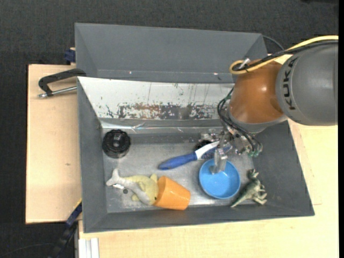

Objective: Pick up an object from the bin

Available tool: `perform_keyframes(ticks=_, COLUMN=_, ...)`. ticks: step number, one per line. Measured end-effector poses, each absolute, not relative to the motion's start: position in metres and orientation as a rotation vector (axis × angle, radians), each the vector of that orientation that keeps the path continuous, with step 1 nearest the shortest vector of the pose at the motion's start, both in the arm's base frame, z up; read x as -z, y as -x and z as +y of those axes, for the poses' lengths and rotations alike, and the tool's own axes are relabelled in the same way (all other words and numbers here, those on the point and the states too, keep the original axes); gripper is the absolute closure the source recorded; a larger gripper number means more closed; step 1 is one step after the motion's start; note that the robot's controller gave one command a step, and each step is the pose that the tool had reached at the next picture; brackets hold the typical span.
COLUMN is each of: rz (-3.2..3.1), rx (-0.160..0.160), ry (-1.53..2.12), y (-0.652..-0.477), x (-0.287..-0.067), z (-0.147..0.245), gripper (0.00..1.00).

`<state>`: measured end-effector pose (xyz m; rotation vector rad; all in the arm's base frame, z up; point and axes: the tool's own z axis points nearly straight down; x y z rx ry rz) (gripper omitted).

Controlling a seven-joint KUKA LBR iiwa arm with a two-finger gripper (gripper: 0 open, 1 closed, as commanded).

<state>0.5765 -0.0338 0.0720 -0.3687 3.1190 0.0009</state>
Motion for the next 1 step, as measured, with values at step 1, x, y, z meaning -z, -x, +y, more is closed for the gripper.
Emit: perform_keyframes(ticks=1, rz=3.103, rx=0.002, ry=0.413, y=-0.5468, x=-0.2346, z=-0.0196, gripper=1.0)
